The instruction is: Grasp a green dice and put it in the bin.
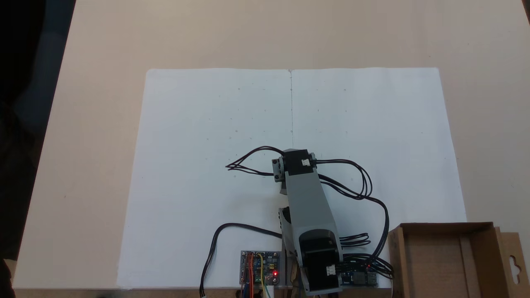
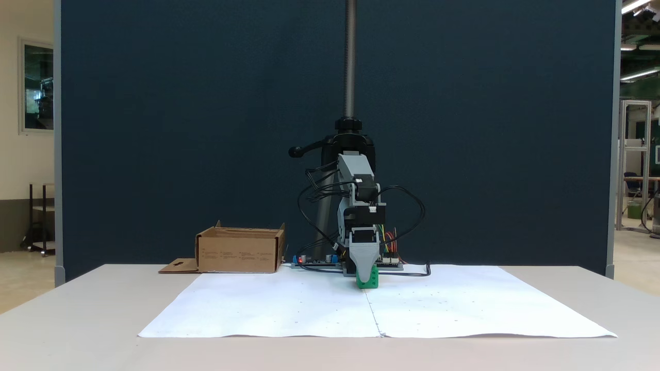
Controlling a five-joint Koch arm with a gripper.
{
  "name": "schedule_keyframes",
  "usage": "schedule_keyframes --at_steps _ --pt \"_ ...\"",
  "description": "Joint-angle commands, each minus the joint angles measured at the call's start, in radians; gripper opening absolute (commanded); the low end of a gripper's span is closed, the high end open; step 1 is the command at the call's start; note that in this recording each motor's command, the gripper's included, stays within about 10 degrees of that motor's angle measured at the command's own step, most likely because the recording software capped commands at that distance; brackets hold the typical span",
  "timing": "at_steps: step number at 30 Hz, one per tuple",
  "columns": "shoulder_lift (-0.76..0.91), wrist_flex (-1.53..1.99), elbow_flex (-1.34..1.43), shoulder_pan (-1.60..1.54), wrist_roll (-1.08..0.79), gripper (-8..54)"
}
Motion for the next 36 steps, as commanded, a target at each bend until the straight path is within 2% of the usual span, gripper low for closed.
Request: schedule_keyframes --at_steps 1,9,16,19,28,34,36 --pt "0.003 -0.038 -0.012 -0.012 0.072 42.3" --pt "-0.015 -0.038 -0.011 -0.037 0.071 41.8" --pt "-0.021 -0.046 -0.011 -0.038 0.069 37.8" --pt "-0.021 -0.06 -0.011 -0.037 0.061 34.2" --pt "-0.025 -0.074 -0.011 -0.038 0.048 31.0" --pt "-0.025 -0.08 -0.011 -0.038 0.046 24.5" --pt "-0.023 -0.078 -0.006 -0.038 0.046 24.1"
